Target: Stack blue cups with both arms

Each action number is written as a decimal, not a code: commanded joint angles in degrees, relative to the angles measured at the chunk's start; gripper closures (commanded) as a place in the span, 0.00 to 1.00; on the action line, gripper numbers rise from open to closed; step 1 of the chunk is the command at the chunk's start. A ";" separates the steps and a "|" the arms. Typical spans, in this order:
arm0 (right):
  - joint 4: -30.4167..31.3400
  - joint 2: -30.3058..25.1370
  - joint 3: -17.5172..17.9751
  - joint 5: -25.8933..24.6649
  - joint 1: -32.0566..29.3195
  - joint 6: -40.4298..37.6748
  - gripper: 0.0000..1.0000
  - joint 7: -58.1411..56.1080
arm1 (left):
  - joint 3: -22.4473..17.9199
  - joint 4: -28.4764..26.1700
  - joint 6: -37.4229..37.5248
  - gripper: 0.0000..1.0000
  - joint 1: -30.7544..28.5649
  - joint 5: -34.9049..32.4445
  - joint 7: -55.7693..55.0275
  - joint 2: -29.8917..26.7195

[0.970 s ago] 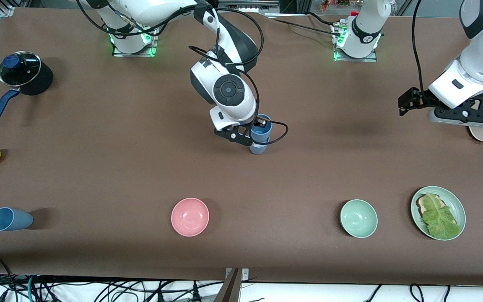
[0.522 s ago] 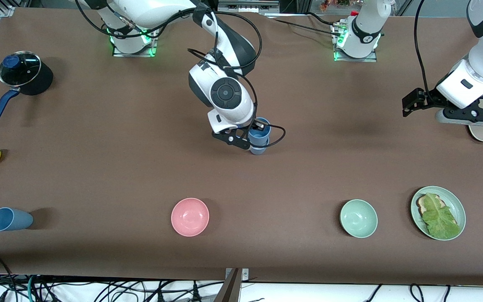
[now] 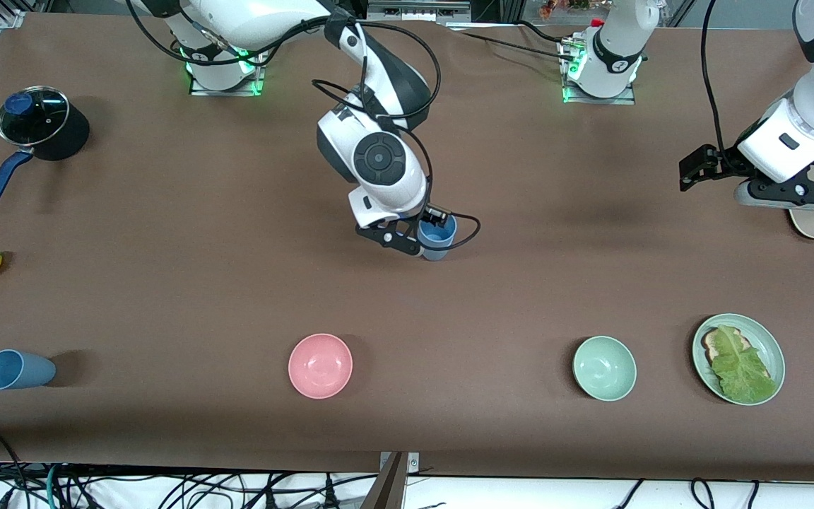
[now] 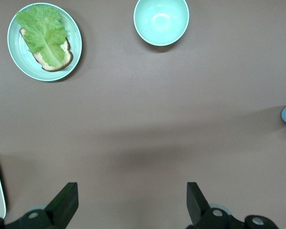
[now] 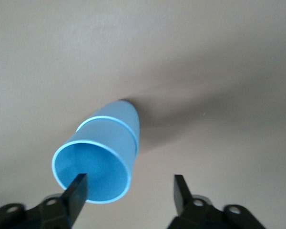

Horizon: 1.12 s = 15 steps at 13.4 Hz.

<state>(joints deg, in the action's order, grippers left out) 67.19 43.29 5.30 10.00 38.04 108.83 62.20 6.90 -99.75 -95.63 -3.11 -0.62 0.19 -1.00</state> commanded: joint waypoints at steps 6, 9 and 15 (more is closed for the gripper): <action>6.44 -7.24 -9.31 0.28 -12.46 -16.47 0.00 -29.10 | 0.04 3.77 2.20 0.00 0.73 0.80 -2.92 2.41; 8.83 -7.95 -17.32 0.20 -12.46 -17.08 0.00 -38.01 | 0.04 3.77 2.20 0.00 0.91 0.88 -2.92 2.41; 13.29 -12.06 -23.50 -3.23 -15.95 -16.47 0.00 -50.95 | 0.13 3.77 2.46 0.00 1.00 0.97 -3.71 2.41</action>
<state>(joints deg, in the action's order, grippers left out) 74.85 37.03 -18.69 7.75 24.19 91.70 12.58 7.00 -97.97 -94.85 -2.34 -0.60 -2.57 0.51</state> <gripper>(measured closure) 0.000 0.000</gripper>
